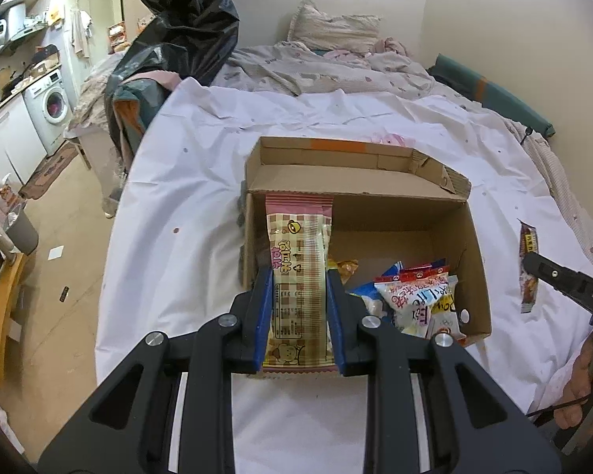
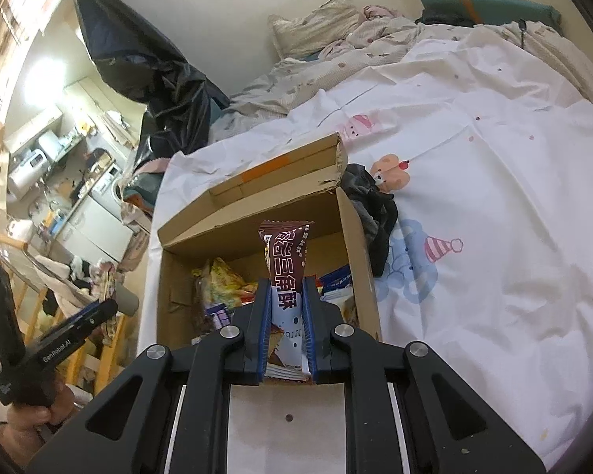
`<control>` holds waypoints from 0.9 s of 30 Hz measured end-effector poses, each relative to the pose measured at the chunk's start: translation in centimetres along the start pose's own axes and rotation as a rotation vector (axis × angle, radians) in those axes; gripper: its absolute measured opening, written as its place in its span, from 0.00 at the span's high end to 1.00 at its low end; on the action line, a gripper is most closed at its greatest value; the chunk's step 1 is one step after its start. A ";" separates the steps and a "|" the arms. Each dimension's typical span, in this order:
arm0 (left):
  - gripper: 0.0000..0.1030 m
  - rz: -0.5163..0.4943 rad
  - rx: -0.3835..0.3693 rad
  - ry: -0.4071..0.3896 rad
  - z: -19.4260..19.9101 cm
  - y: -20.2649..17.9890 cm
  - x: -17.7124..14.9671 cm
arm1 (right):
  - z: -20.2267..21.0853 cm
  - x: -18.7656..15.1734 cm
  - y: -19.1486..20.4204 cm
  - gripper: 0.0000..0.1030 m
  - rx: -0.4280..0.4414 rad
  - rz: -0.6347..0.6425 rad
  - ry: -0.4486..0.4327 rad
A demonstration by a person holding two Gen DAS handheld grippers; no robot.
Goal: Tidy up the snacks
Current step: 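Lift both held bars and carry them over the cardboard box, then open both tools to drop the wafer bar and brown bar into the box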
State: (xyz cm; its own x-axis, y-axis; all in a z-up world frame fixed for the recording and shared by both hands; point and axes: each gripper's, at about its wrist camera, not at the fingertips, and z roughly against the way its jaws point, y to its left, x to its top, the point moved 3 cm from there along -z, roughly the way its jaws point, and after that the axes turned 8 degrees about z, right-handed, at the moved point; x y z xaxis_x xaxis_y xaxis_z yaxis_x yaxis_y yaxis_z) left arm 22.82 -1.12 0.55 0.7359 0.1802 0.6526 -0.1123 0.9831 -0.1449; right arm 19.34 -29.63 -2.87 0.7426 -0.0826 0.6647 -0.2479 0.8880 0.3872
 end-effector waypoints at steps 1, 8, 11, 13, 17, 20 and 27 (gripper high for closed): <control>0.79 0.001 -0.005 0.006 -0.4 -0.1 0.1 | -0.4 0.0 0.0 0.85 -0.002 0.003 0.009; 0.79 0.005 -0.015 0.032 -3.3 -0.1 -0.4 | -3.3 -0.3 -0.6 0.85 -0.049 0.002 0.101; 0.79 -0.011 -0.007 0.014 -4.2 0.1 -0.7 | -3.9 -0.7 -0.6 0.85 -0.062 0.007 0.124; 0.79 -0.022 -0.009 0.010 -4.6 0.0 -0.7 | -4.3 -0.8 -0.7 0.85 -0.073 0.008 0.136; 0.79 -0.031 -0.025 -0.006 -5.1 -0.2 -0.7 | -5.1 -1.1 -1.2 0.84 -0.087 -0.020 0.163; 0.79 -0.021 -0.050 0.009 -5.6 -0.4 -0.8 | -5.6 -1.3 -1.1 0.85 -0.096 -0.012 0.174; 0.78 -0.057 -0.018 0.029 -6.5 -0.8 -1.0 | -6.5 -1.8 -0.7 0.84 -0.117 0.008 0.207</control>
State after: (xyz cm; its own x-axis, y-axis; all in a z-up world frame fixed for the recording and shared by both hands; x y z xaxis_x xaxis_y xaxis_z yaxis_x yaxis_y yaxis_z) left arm 26.54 -2.32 -4.83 0.7596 0.1222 0.6388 -0.0572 0.9909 -0.1215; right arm 22.28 -27.19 -8.52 0.8558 0.0089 0.5173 -0.1895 0.9357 0.2975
